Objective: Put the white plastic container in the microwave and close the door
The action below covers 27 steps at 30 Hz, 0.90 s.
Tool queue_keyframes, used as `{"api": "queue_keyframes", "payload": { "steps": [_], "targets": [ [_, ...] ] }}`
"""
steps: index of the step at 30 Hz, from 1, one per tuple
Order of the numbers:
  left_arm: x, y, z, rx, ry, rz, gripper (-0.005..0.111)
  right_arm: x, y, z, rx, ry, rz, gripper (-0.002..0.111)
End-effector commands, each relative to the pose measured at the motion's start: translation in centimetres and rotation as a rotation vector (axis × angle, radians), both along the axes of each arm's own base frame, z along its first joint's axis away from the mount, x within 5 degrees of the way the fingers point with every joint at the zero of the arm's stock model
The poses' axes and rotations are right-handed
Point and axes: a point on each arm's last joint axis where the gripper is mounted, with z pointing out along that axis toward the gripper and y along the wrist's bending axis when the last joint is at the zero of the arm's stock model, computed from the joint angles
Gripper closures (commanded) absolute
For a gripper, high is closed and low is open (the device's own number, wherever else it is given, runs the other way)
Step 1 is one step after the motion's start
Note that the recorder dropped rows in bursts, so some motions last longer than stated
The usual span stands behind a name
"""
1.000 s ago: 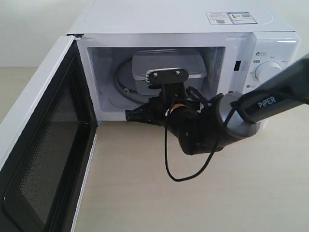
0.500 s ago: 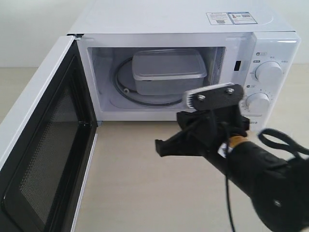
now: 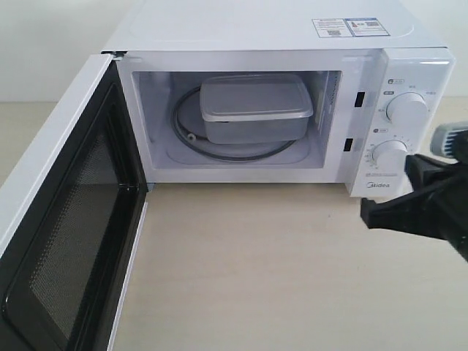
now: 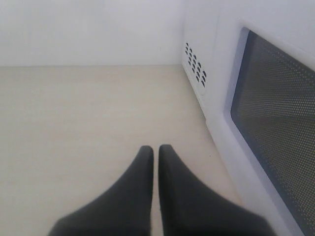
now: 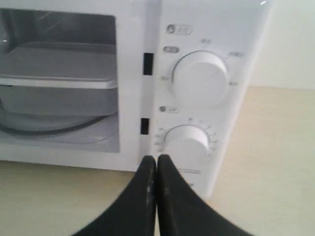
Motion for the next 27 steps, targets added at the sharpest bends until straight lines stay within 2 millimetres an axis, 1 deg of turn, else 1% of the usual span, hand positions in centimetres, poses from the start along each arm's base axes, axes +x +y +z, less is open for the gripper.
{"api": "queue_keyframes", "payload": {
  "steps": [1,4,8,10,13,16,22,27],
  "targets": [
    [0.0,0.0,0.0,-0.004,-0.003,0.004,0.102,-0.9,-2.1,1.9,-0.045,-0.061,-0.091,0.108],
    [0.0,0.0,0.0,-0.004,-0.003,0.004,0.102,-1.7,-3.2,3.6,-0.023,-0.141,-0.112,0.108],
    [0.0,0.0,0.0,-0.004,-0.003,0.004,0.102,-2.9,-4.8,5.3,0.015,-0.203,-0.148,0.108],
    [0.0,0.0,0.0,-0.004,-0.003,0.004,0.102,-3.5,-5.7,6.3,-0.012,-0.213,-0.175,0.108],
    [0.0,0.0,0.0,-0.003,-0.003,0.004,0.102,-4.1,-6.5,8.2,-0.054,-0.224,-0.185,0.108],
    [0.0,0.0,0.0,-0.003,-0.003,0.004,0.102,-4.6,-6.8,9.5,-0.056,-0.225,-0.160,0.108],
    [0.0,0.0,0.0,0.001,-0.005,0.005,0.102,-4.9,-6.5,9.6,-0.024,-0.207,-0.092,0.108],
    [0.1,0.1,0.3,-0.001,-0.040,0.007,0.102,-4.9,-7.0,9.7,-0.029,-0.213,-0.139,0.108]
  ]
}}
